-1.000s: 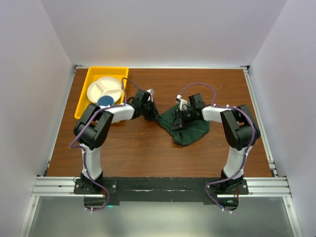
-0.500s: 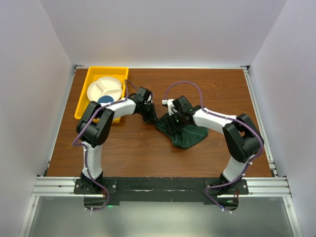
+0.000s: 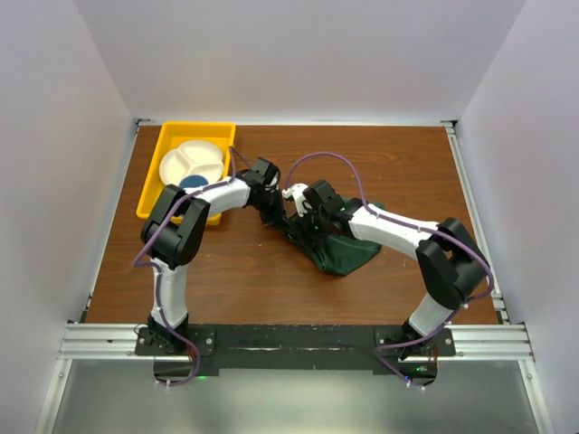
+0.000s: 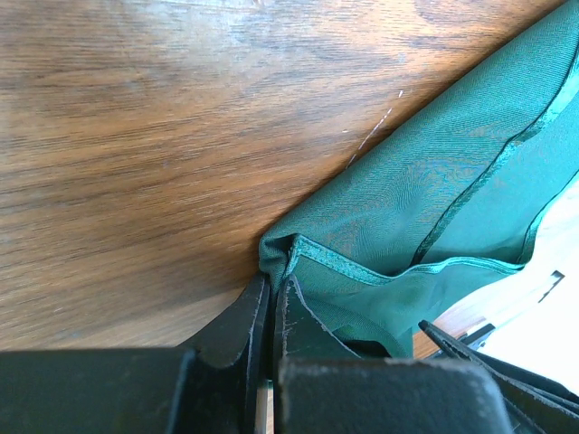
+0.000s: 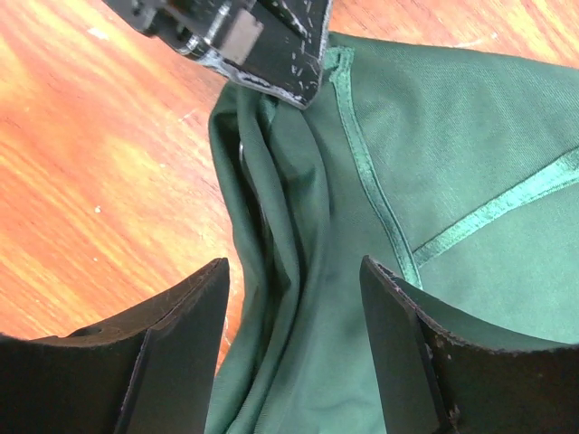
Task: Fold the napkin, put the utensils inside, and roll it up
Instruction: Roll the napkin with the utensil
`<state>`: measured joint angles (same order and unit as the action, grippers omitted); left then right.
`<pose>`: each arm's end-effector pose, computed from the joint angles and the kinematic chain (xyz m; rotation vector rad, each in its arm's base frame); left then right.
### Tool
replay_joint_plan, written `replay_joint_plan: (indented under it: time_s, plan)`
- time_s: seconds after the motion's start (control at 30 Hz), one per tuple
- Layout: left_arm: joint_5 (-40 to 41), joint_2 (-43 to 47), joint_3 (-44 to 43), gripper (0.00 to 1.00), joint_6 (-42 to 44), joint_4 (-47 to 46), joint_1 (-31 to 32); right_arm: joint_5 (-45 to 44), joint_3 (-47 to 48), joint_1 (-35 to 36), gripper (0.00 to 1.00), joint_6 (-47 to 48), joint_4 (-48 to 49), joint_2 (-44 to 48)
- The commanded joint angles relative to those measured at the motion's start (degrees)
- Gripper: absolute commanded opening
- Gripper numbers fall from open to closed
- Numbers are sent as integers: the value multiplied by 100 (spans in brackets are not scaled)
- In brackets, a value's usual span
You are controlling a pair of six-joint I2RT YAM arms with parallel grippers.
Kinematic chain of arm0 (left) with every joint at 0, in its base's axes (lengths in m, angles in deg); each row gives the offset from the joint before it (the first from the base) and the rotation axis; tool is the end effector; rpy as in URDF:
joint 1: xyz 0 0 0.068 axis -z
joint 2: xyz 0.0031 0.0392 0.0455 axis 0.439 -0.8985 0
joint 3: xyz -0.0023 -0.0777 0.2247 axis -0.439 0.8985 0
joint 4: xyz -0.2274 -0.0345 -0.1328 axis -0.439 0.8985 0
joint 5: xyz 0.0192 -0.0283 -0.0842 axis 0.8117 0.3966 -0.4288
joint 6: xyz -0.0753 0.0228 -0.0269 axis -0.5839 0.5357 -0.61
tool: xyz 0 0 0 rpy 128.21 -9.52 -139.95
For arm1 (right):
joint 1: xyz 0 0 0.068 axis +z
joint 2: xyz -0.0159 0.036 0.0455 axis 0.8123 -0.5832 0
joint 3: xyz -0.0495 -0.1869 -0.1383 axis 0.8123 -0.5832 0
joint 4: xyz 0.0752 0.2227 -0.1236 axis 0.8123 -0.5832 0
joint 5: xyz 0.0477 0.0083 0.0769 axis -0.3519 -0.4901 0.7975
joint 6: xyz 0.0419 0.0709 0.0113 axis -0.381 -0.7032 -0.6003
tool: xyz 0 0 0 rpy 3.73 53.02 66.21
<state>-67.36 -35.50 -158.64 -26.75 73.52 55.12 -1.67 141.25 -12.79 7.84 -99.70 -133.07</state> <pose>0.3468 -0.2210 0.0765 -0.3581 2.8988 -0.7887 0.2717 0.2476 0.1305 -0.9489 2.3764 0.3724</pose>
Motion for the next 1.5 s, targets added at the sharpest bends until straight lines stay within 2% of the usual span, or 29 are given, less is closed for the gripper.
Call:
replay_joint_plan:
  time_s: [0.0, 0.27, 0.43, 0.47, 0.6, 0.63, 0.67, 0.77, 0.83, 0.87, 0.97, 1.0, 1.07, 1.1, 1.2, 1.23, 1.27, 1.47]
  plan:
    - [217, -63, -81, 0, -88, 270, 45, -5, 277, 126, 64, 80, -93, -157]
    - [147, -80, -73, 0, -88, 252, 45, -436, 321, 512, 65, 116, -181, -482]
    - [103, -98, -73, 0, -96, 252, 36, -1112, 392, 671, 65, 81, -347, -675]
    - [77, -98, -73, 0, -131, 252, 36, -1574, 400, 776, 61, 37, -392, -728]
    - [76, -115, -151, 0, -193, 401, 36, -1728, 436, 803, 46, -103, -480, -991]
    - [102, -107, -169, 0, -185, 471, 36, -1702, 444, 803, 35, -217, -497, -1027]
    - [129, -107, -195, 0, -176, 524, 28, -1658, 445, 803, 29, -288, -506, -1036]
    - [261, -107, -310, 0, -176, 735, 36, -1342, 392, 794, 10, -376, -427, -1045]
    - [357, -54, -354, 0, -167, 823, 36, -1167, 357, 777, 4, -368, -427, -1027]
    - [401, -19, -345, 0, -158, 850, 36, -774, 331, 742, 0, -429, -418, -1001]
    - [638, 192, -328, 2, -123, 850, 10, 228, 8, 356, 0, -621, -86, -835]
    - [726, 279, -293, 13, -88, 833, 10, 832, -169, 111, 0, -701, 359, -756]
    - [919, 552, -240, 24, -35, 657, 1, 1364, -538, -119, 0, -937, 714, -624]
    - [990, 631, -240, 34, 35, 631, -8, 1809, -636, -285, 0, -974, 976, -614]
    - [1201, 903, -266, 47, 210, 516, -8, 2479, -1206, -479, 0, -1281, 1854, -518]
    - [1236, 1009, -266, 48, 255, 464, -8, 2621, -1504, -524, 0, -1508, 2006, -526]
    - [1254, 1062, -257, 50, 325, 455, -8, 2770, -1689, -576, 0, -1676, 2651, -474]
    - [1070, 1466, 102, 50, 474, 156, 10, 3202, -2938, -647, 0, -2968, 4920, -411]
